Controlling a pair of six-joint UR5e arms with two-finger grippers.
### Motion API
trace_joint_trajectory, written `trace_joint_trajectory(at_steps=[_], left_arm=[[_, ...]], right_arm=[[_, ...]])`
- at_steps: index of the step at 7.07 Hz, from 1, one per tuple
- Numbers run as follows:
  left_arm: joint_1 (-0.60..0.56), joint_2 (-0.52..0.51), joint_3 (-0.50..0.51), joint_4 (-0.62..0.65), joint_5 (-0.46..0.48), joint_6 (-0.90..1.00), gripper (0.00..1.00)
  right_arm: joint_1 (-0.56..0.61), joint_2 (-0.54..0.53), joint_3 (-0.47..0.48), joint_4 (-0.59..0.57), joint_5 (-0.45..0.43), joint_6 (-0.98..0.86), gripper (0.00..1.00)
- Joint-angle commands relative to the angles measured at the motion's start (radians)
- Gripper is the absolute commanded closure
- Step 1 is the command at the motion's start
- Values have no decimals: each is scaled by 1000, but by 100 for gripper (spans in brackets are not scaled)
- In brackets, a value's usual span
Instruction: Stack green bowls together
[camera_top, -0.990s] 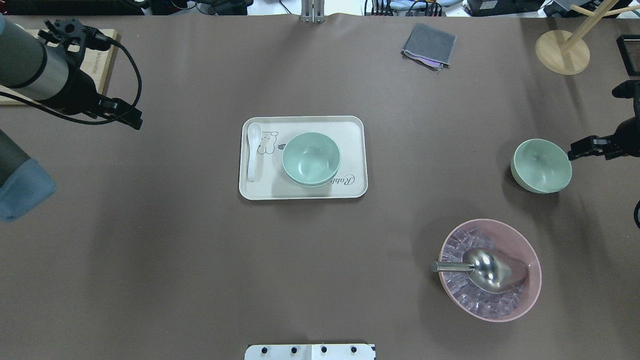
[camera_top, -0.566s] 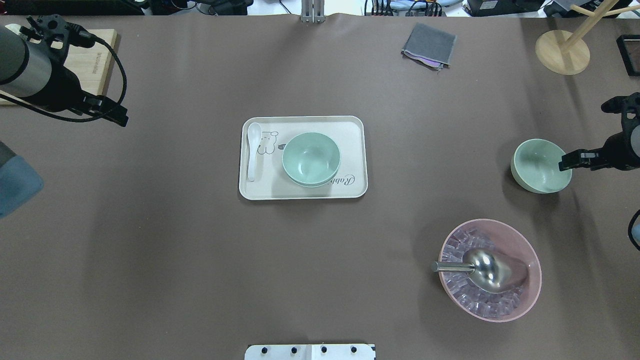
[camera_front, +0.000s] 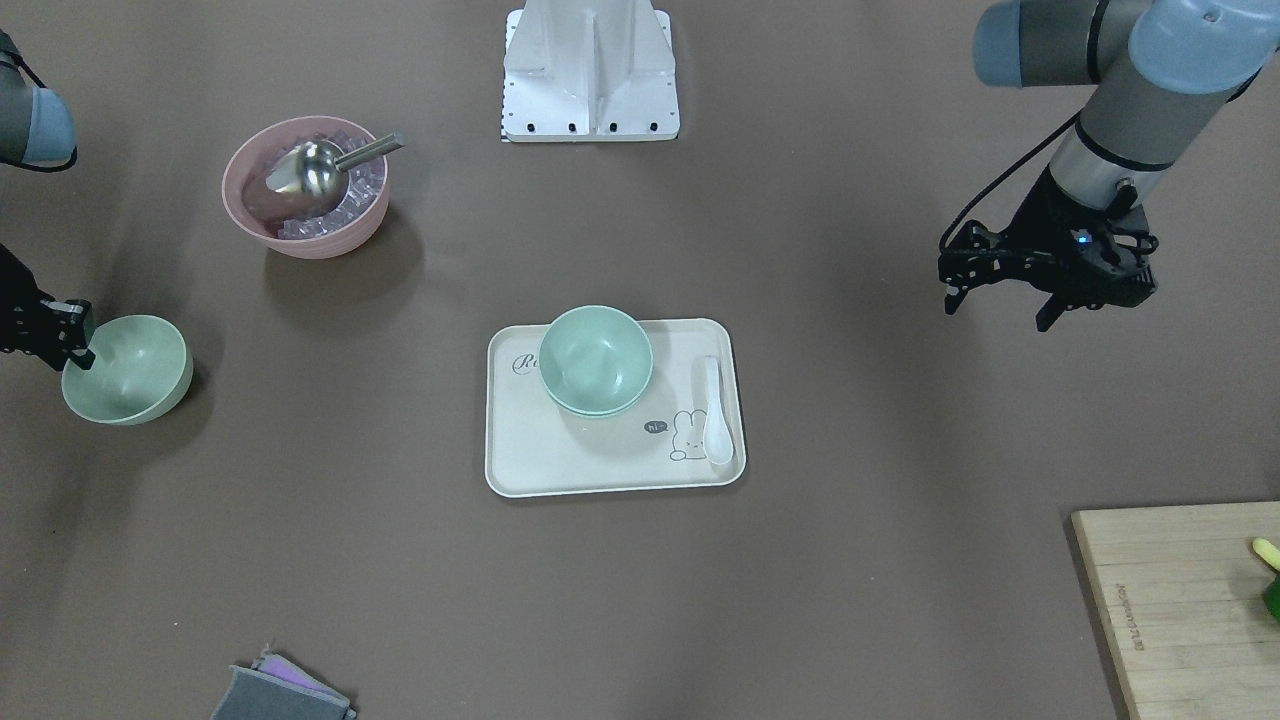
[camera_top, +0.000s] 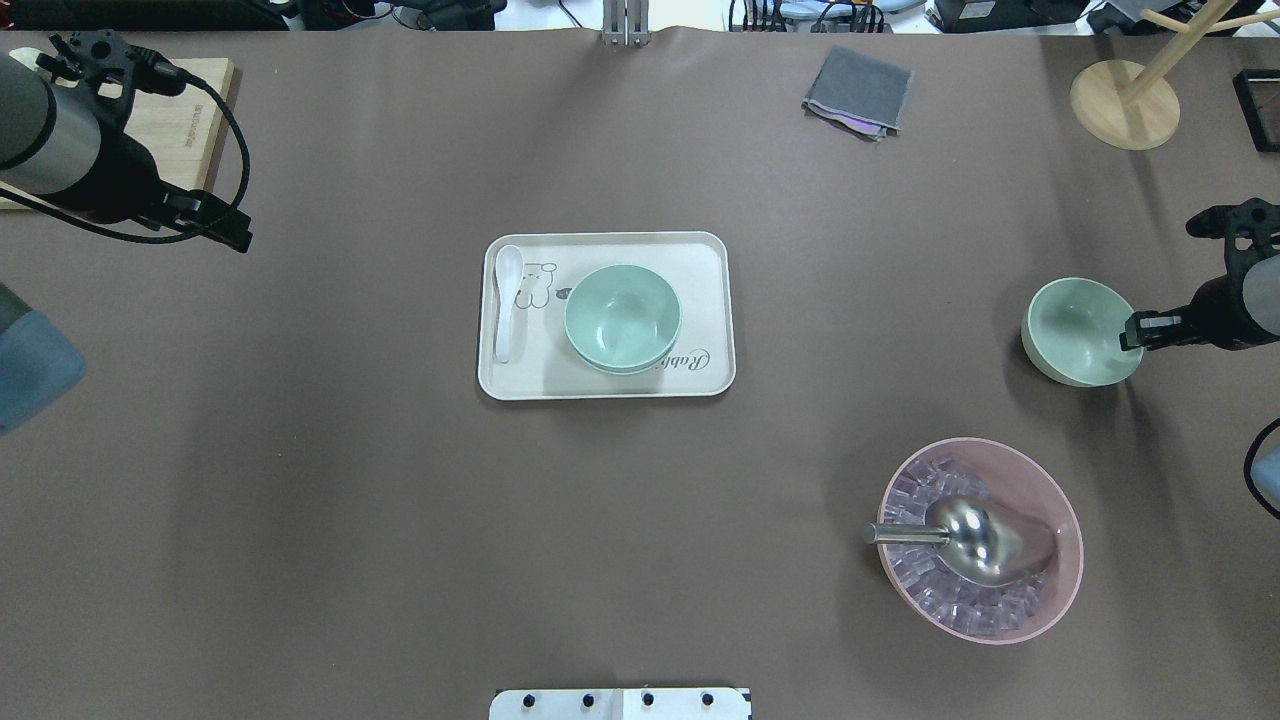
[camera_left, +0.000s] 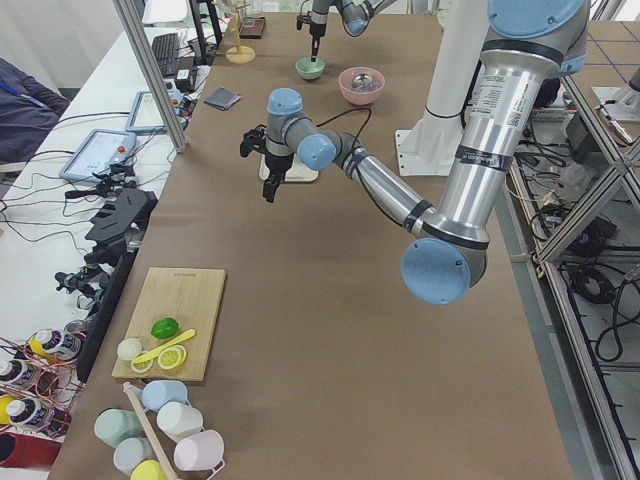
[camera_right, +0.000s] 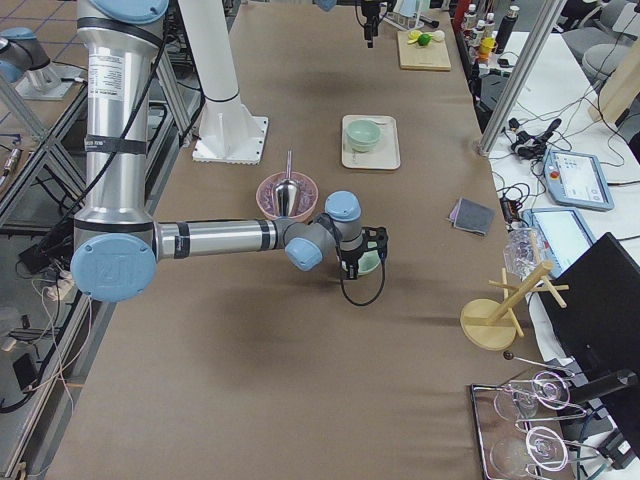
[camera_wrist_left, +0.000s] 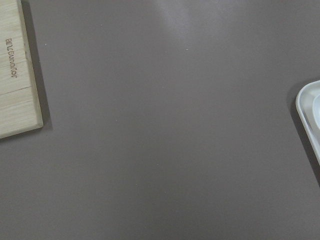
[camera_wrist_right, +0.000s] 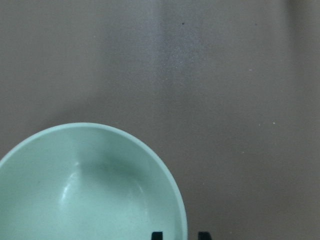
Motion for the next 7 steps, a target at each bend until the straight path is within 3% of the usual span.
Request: trace_joint_trajectory(at_steps=[1, 2, 4, 5, 7], left_arm=[[1, 0, 5, -2, -1, -2, 1], [1, 0, 5, 0, -1, -2, 1], [-10, -8, 3, 8, -11, 12, 1], [-57, -14, 18, 23, -27, 55, 1], [-262, 15, 29, 188, -183, 334, 1]], right_arm=[[0, 3, 0, 0, 1, 0, 83], [0, 6, 0, 0, 2, -1, 100], [0, 40, 13, -23, 18, 0, 100], [6, 107, 13, -108, 24, 0, 100], [11, 266, 32, -274, 29, 120, 100]])
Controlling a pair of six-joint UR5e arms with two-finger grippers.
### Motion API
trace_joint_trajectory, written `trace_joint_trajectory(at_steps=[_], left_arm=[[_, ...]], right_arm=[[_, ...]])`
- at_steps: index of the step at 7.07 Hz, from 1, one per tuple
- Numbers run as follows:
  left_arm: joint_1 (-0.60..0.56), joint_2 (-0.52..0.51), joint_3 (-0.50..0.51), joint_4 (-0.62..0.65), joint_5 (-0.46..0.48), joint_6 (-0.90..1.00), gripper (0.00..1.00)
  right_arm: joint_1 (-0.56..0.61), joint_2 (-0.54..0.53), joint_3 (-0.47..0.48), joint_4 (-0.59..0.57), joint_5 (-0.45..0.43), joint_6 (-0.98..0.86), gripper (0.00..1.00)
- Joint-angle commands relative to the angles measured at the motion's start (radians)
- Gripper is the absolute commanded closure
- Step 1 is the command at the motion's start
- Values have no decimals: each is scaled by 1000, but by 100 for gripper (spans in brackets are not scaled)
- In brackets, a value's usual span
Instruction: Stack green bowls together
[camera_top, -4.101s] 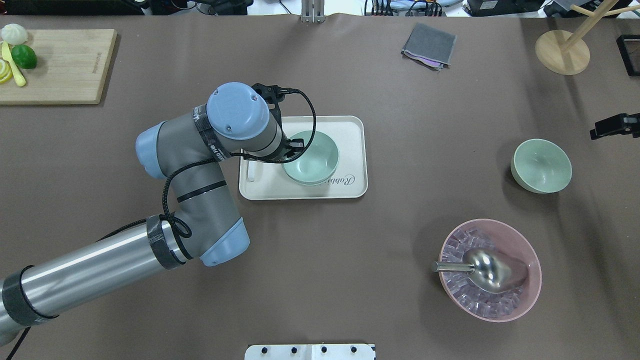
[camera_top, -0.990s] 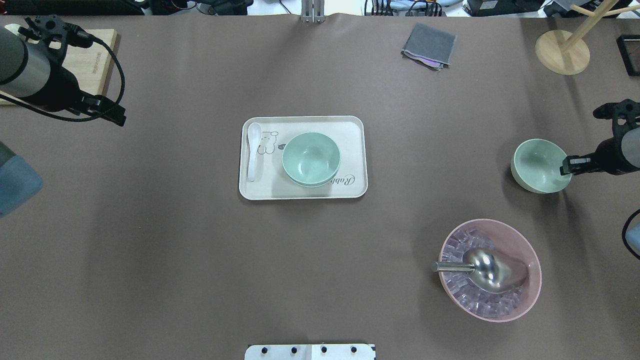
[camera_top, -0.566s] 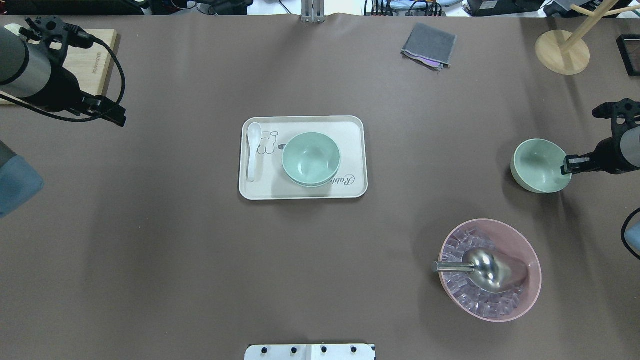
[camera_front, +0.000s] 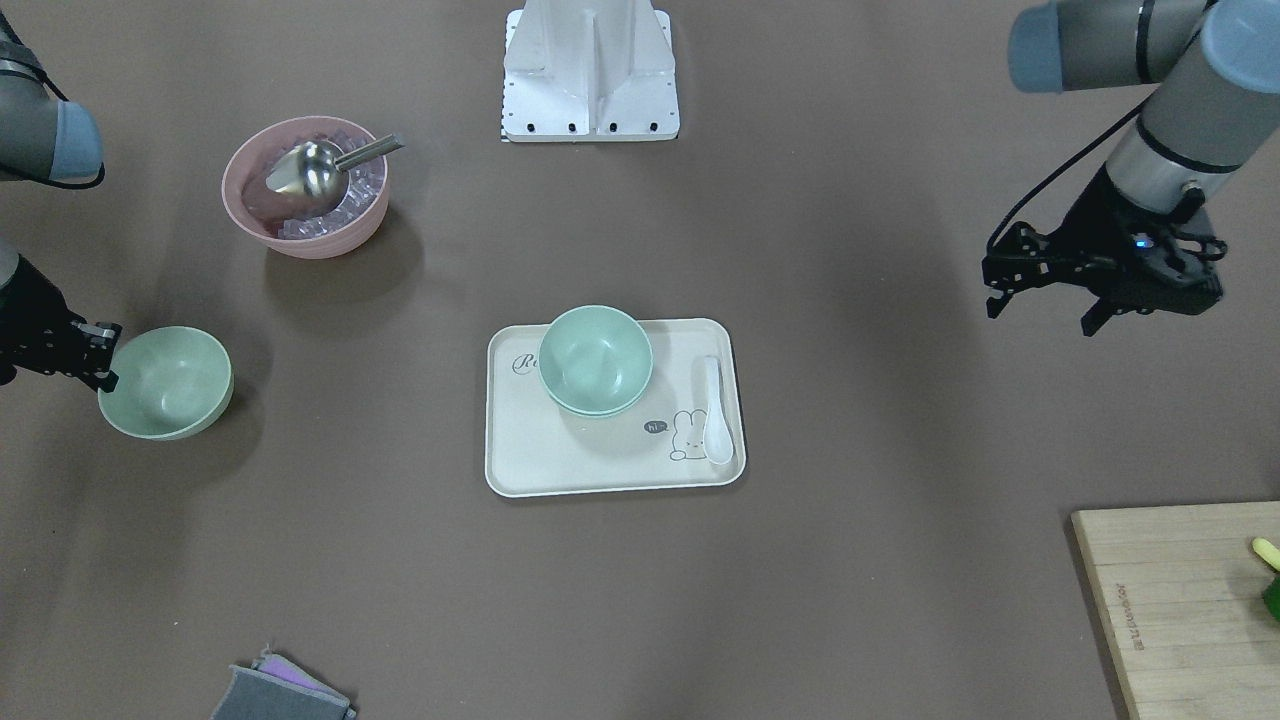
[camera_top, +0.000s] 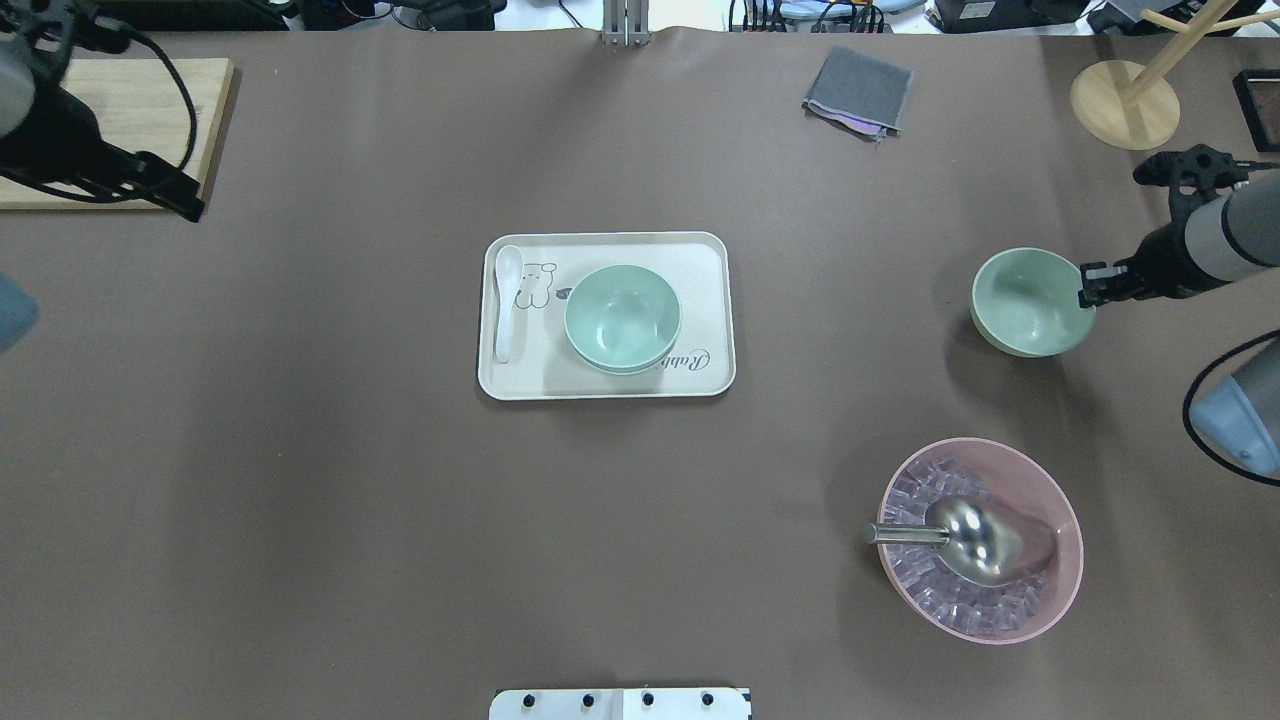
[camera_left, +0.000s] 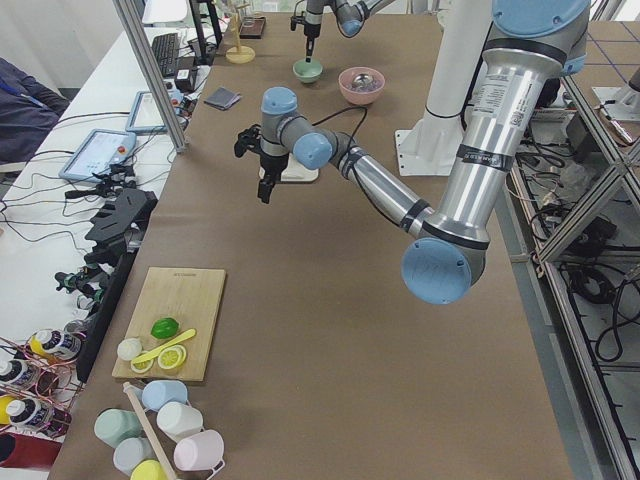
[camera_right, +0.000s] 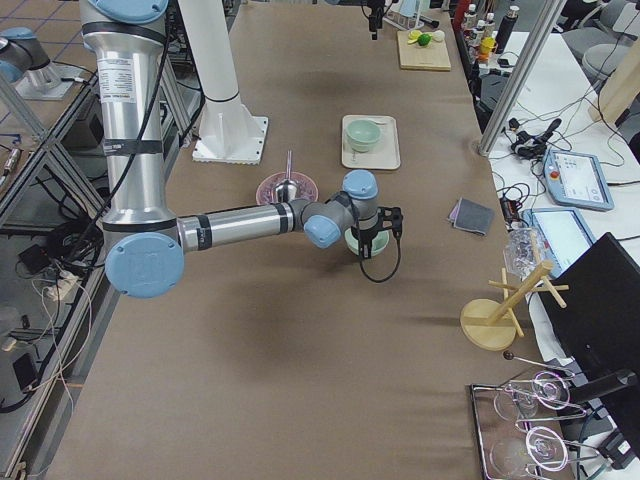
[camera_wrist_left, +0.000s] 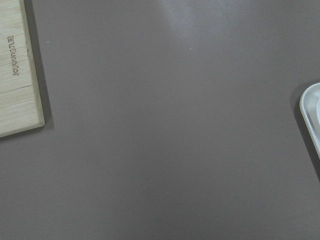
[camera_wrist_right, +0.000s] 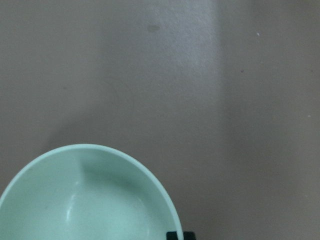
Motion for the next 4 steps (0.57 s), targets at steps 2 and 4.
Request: trace_joint_trajectory(at_steps=[2, 4], left_arm=[[-317, 67, 182, 199, -80, 627, 1], [-512, 76, 427, 179, -79, 1032, 1]], right_arm=[[-24, 228, 89, -282, 26, 190, 100], [-92, 361, 130, -447, 16, 308, 100]])
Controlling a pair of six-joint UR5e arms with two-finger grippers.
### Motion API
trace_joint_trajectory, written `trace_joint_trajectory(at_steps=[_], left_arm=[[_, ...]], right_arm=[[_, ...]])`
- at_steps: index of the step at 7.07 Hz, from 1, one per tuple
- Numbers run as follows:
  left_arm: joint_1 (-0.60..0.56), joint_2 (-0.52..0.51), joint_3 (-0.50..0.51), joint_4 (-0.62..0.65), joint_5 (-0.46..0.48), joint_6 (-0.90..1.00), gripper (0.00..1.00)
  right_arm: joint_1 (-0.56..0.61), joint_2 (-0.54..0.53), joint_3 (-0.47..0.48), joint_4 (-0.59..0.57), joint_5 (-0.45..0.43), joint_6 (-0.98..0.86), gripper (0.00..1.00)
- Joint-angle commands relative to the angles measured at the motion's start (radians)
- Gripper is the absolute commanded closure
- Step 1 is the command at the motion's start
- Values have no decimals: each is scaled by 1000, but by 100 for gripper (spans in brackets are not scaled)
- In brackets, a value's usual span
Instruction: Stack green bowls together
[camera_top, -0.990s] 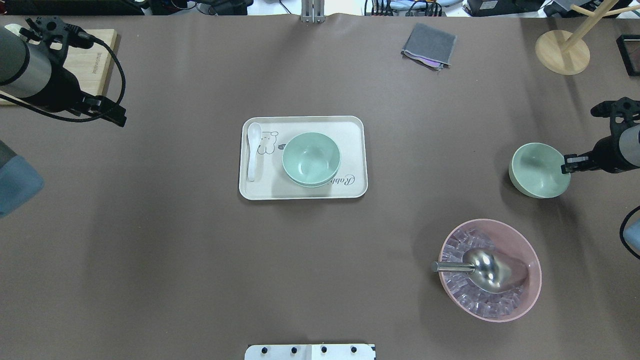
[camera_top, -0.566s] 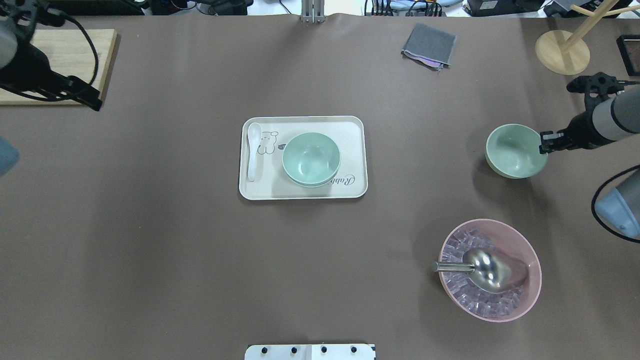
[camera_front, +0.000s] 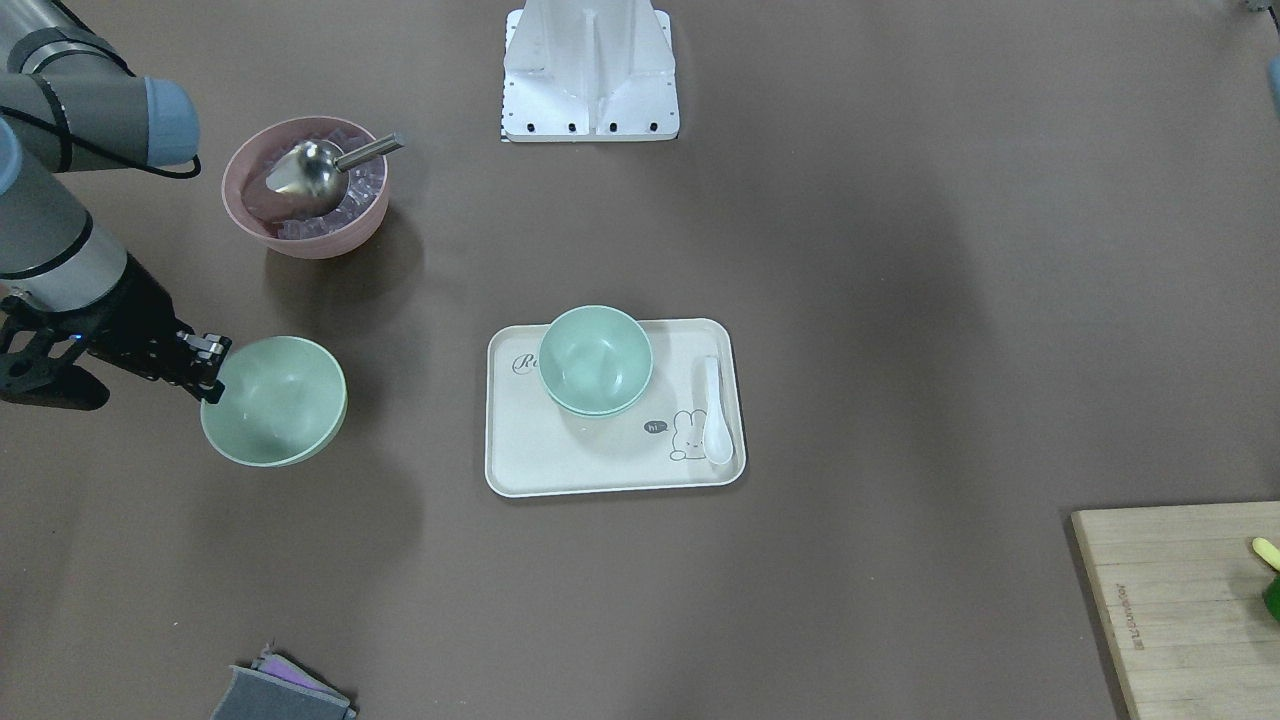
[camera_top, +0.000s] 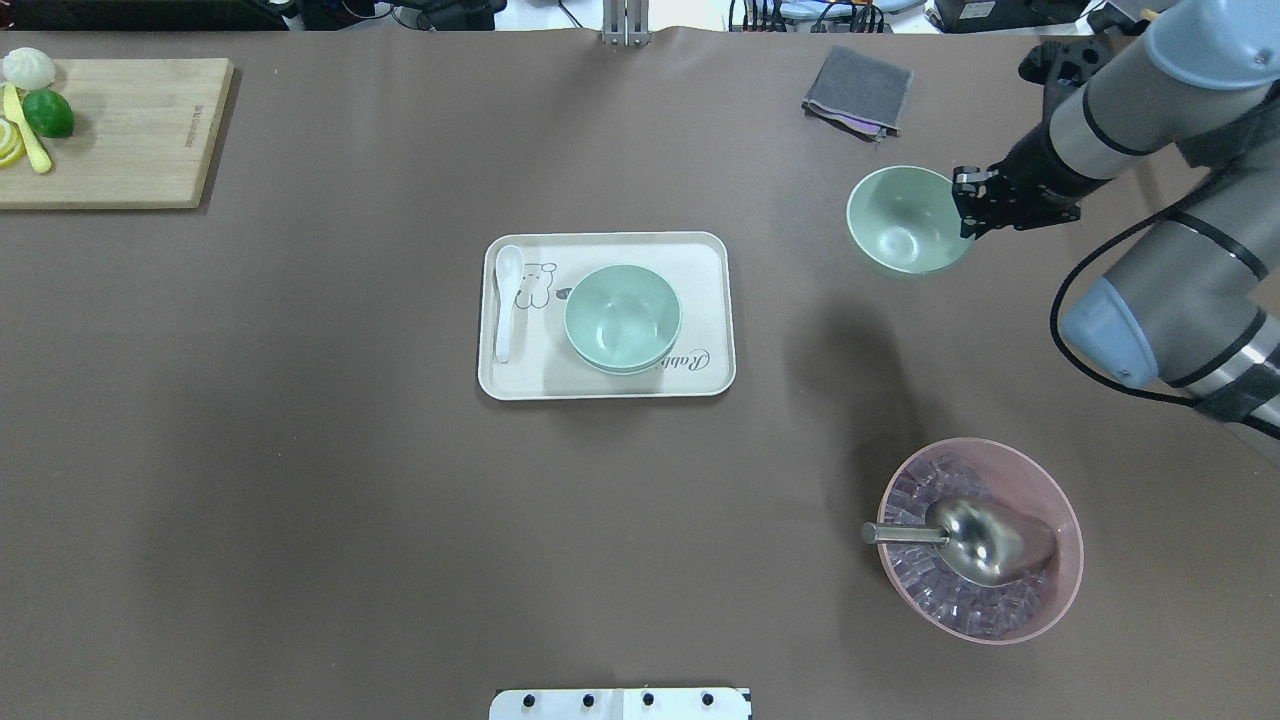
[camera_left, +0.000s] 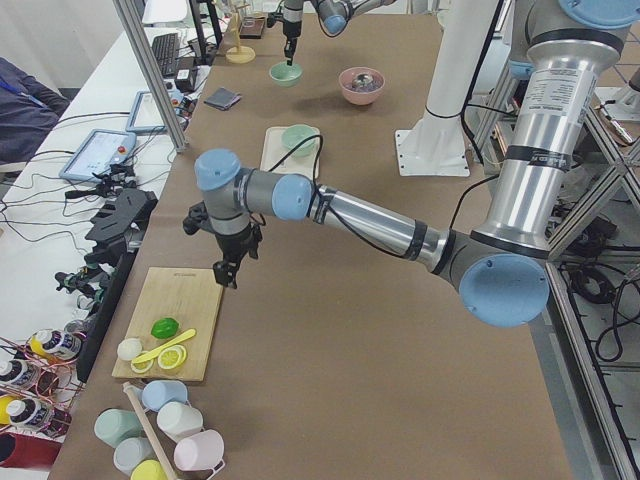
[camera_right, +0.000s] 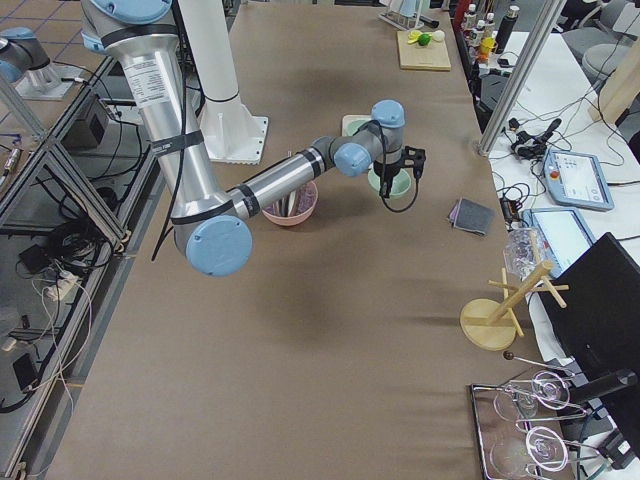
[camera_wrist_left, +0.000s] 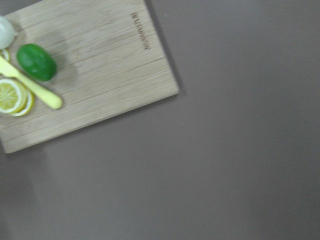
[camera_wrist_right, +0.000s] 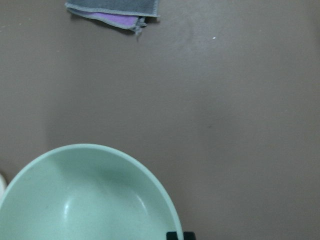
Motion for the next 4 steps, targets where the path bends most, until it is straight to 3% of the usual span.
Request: trace_joint_trajectory(at_steps=[1, 4], left_arm=[[-153, 70, 138, -14, -8, 222, 1], [-164, 103, 118, -14, -7, 222, 1]], right_arm=[[-79, 108, 40, -94, -17, 158, 100], [-241, 244, 30, -178, -131, 344, 100]])
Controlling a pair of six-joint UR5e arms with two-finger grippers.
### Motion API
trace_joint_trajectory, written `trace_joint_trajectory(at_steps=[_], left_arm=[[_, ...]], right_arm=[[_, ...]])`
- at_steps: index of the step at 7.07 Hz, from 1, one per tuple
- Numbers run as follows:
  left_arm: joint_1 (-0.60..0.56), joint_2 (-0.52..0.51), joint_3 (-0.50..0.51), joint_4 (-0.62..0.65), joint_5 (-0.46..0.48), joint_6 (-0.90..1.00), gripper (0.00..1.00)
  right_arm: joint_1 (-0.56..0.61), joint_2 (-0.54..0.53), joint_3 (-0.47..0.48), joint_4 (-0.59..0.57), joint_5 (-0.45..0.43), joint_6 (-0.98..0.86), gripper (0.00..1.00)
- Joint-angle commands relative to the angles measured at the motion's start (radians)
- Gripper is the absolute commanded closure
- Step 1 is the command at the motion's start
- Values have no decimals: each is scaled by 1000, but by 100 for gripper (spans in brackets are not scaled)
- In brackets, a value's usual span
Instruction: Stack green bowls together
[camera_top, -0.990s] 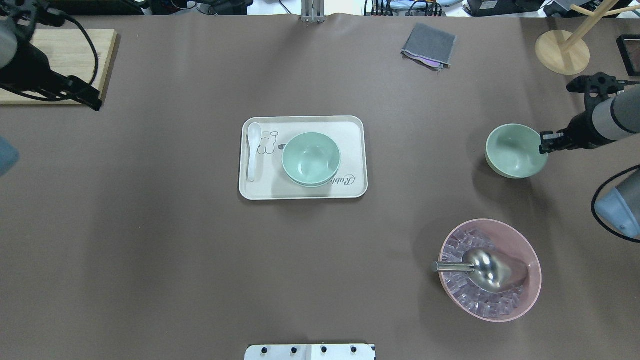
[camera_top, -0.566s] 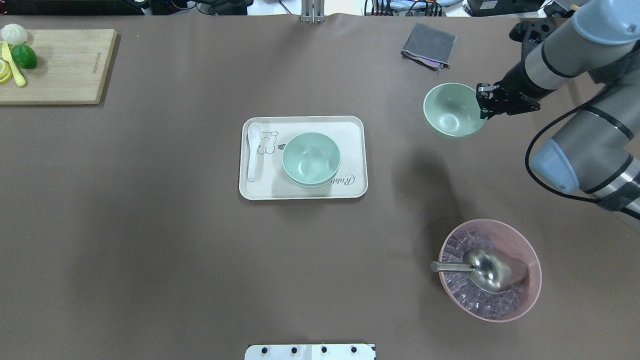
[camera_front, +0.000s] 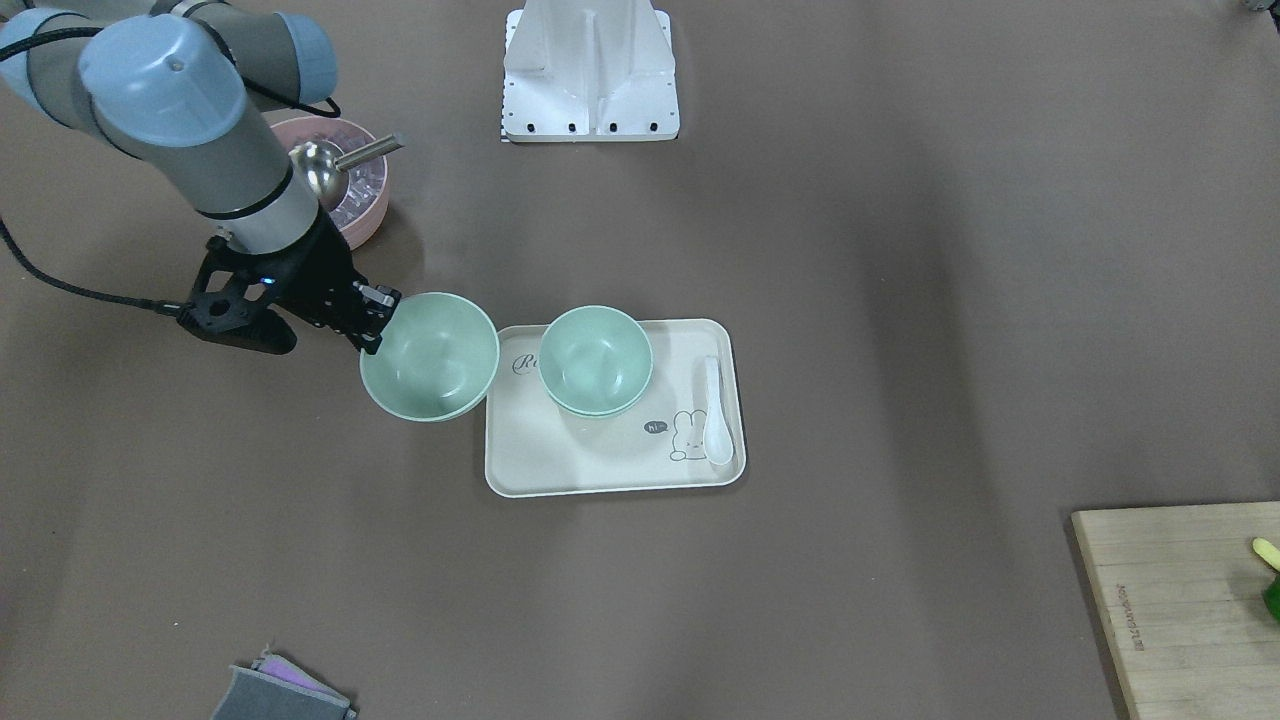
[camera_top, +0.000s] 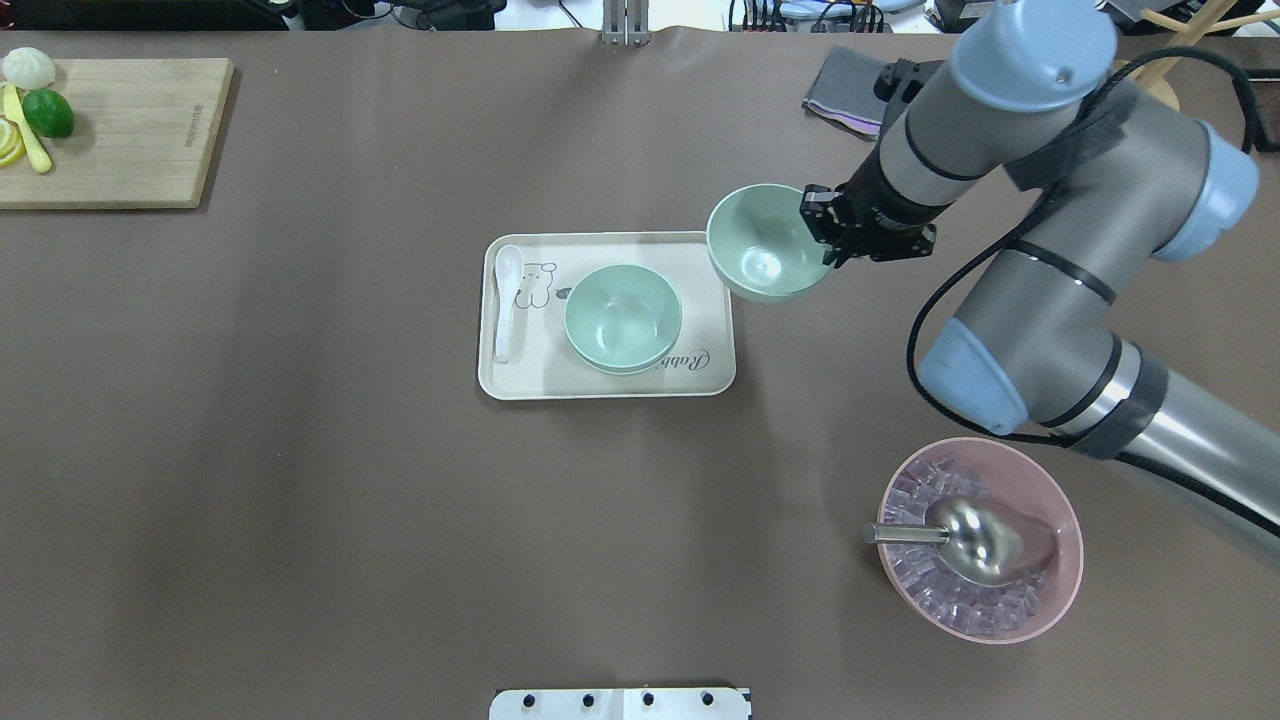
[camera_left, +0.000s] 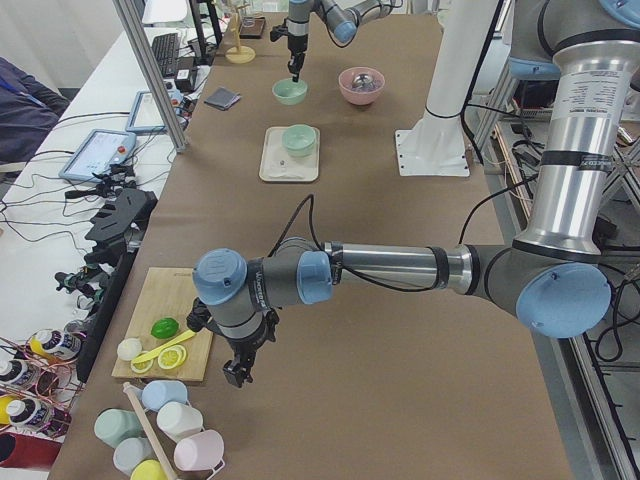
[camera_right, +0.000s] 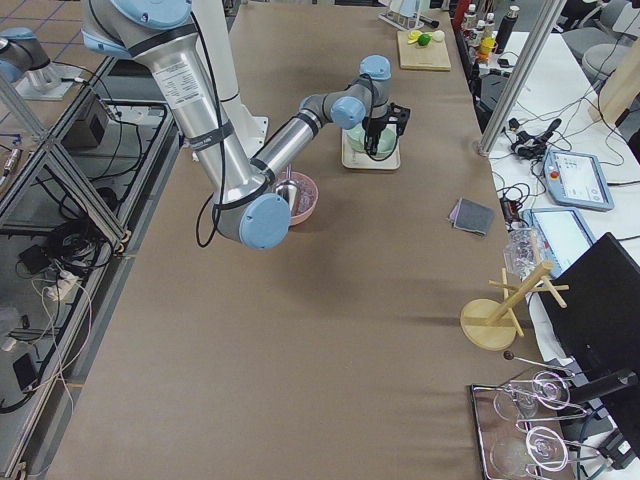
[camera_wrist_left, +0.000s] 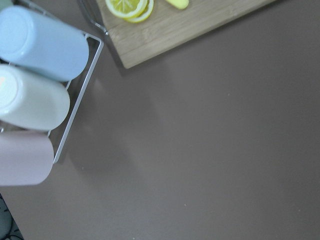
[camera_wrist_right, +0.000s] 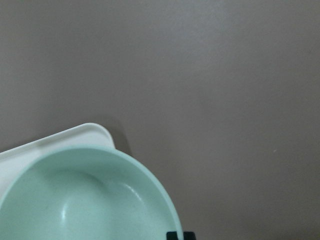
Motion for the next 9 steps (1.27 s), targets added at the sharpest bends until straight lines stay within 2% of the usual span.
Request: trace_joint_trajectory(at_steps=[1, 4, 9], left_arm=[[-4, 23, -8, -4, 0, 7, 1], [-4, 37, -11, -11, 0, 8, 1], [-3, 55, -16, -45, 0, 5, 1]], right_arm=[[-111, 111, -13, -91, -94, 130, 100], [-194, 263, -184, -85, -177, 273, 100], [-230, 241, -193, -80, -204, 269, 100]])
